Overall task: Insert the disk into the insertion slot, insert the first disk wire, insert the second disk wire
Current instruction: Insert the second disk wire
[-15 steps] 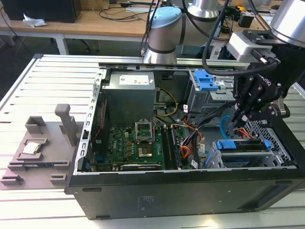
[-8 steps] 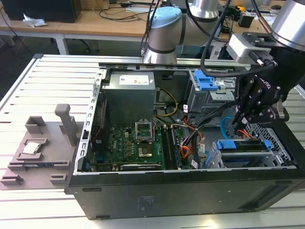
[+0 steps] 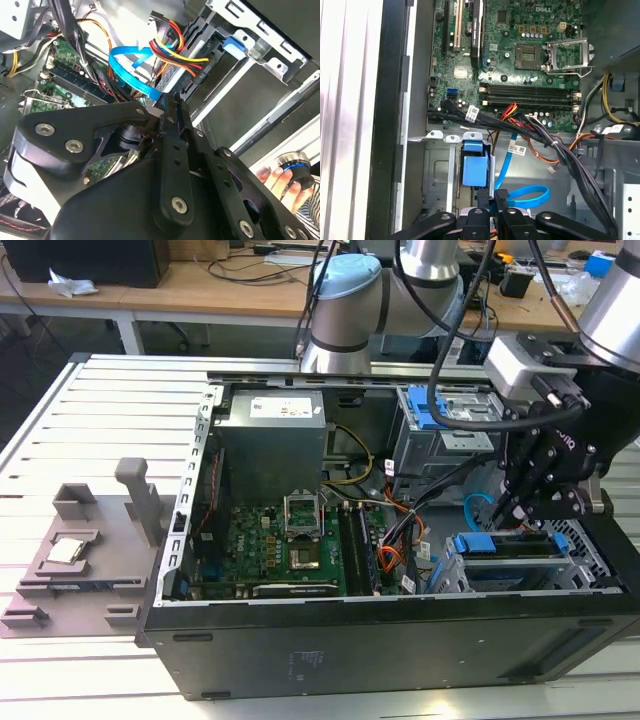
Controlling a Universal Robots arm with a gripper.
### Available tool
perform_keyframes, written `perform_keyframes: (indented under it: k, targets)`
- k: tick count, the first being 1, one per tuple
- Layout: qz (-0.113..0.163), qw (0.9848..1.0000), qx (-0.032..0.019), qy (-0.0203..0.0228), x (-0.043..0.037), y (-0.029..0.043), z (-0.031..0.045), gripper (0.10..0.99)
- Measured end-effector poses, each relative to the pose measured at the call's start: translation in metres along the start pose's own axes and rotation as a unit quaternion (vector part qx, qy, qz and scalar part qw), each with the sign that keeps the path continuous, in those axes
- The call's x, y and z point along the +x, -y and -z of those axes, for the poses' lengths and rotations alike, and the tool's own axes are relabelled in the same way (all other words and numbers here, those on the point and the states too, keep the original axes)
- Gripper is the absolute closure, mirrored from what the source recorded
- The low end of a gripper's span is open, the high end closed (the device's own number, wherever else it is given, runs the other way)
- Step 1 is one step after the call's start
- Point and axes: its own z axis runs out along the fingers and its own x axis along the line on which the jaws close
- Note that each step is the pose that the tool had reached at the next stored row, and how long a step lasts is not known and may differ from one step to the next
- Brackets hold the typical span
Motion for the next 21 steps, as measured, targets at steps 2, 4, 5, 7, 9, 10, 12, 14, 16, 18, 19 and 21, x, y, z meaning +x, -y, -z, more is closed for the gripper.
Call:
perform_keyframes:
  k: [2, 4, 5, 7, 9, 10, 12, 14, 16, 18, 19, 21]
  targets:
    - [-0.004, 1.0000, -0.0001, 0.0003, 0.0024, 0.0004, -0.0019, 0.922]
    - [-0.019, 0.9998, -0.0002, 0.0012, 0.0030, 0.0006, -0.0028, 0.922]
    - [-0.023, 0.9997, -0.0002, 0.0012, 0.0032, 0.0019, -0.0027, 0.922]
    - [-0.025, 0.9997, -0.0005, 0.0013, 0.0035, 0.0072, -0.0025, 0.922]
    - [-0.025, 0.9997, -0.0008, 0.0014, 0.0047, 0.0108, -0.0032, 0.922]
    - [-0.025, 0.9997, -0.0009, 0.0014, 0.0053, 0.0118, -0.0036, 0.922]
    - [-0.025, 0.9997, -0.0009, 0.0014, 0.0069, 0.0127, -0.0046, 0.922]
    - [-0.025, 0.9997, -0.0009, 0.0012, 0.0070, 0.0130, -0.0060, 0.922]
    - [-0.025, 0.9997, -0.0010, 0.0011, 0.0070, 0.0132, -0.0069, 0.922]
    - [-0.025, 0.9997, -0.0009, 0.0021, 0.0070, 0.0134, -0.0084, 0.922]
    - [-0.025, 0.9997, -0.0009, 0.0018, 0.0070, 0.0134, -0.0081, 0.922]
    - [-0.025, 0.9997, -0.0009, 0.0015, 0.0070, 0.0135, -0.0079, 0.922]
